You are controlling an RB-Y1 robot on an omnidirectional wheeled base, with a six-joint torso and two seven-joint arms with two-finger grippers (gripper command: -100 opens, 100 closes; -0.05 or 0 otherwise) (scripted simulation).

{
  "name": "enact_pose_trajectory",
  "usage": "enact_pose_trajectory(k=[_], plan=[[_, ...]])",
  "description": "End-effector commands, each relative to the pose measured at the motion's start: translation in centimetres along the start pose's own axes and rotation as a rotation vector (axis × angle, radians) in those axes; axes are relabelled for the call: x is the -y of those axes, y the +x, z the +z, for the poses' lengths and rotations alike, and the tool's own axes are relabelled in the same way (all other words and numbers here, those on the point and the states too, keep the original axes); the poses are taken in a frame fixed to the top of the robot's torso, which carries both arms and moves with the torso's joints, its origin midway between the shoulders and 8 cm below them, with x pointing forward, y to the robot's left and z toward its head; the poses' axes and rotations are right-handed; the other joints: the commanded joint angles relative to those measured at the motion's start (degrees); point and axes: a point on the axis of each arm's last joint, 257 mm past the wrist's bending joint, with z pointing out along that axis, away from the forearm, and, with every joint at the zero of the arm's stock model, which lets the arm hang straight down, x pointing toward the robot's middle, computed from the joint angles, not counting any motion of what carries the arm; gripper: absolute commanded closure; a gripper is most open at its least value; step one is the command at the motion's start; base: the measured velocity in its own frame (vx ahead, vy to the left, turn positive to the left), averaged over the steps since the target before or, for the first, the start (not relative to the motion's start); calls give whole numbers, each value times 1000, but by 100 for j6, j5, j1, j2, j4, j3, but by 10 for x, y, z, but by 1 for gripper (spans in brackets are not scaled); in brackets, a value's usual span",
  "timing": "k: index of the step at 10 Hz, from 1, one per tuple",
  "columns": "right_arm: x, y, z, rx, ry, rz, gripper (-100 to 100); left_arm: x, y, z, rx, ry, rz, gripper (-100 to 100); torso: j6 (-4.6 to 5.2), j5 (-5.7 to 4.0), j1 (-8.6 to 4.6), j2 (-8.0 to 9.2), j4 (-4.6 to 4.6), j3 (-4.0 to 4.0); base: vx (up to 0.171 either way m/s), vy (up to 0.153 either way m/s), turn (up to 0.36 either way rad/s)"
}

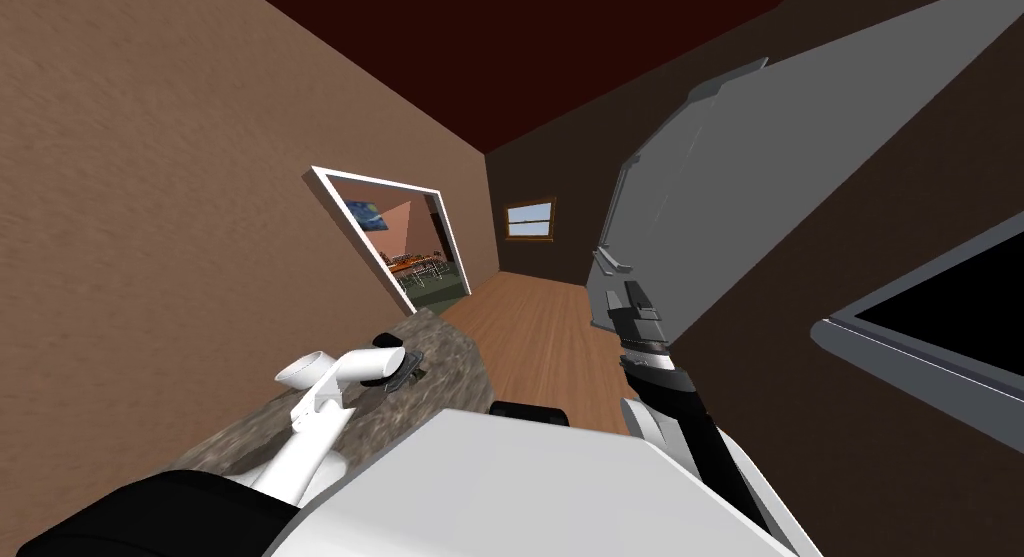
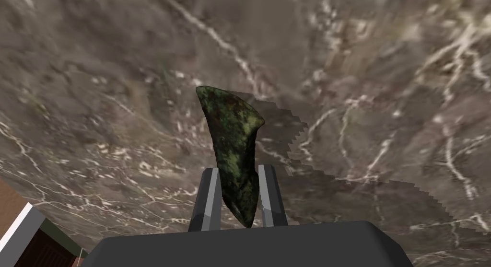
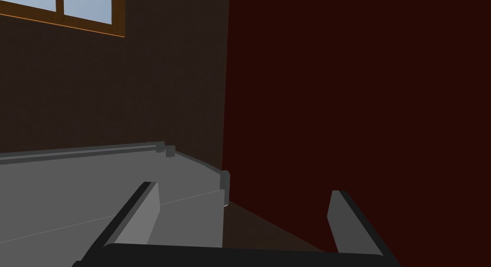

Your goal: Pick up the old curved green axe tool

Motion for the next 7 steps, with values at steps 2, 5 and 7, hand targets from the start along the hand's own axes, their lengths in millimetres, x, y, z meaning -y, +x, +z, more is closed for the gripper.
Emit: enact_pose_trajectory(k=[2,5,7], plan=[[0,0,0,0,0,0,0,0,0,0,0,0,0,100,0,0,1,-2,0,-1,0,0,0],[0,0,0,0,0,0,0,-5,-3,-16,-7,8,29,100,-8,-4,-9,-14,-3,-7,47,-29,120],[0,0,0,0,0,0,0,-4,-3,-12,-5,5,21,0,3,-3,-13,-20,-5,-12,21,-17,21]])
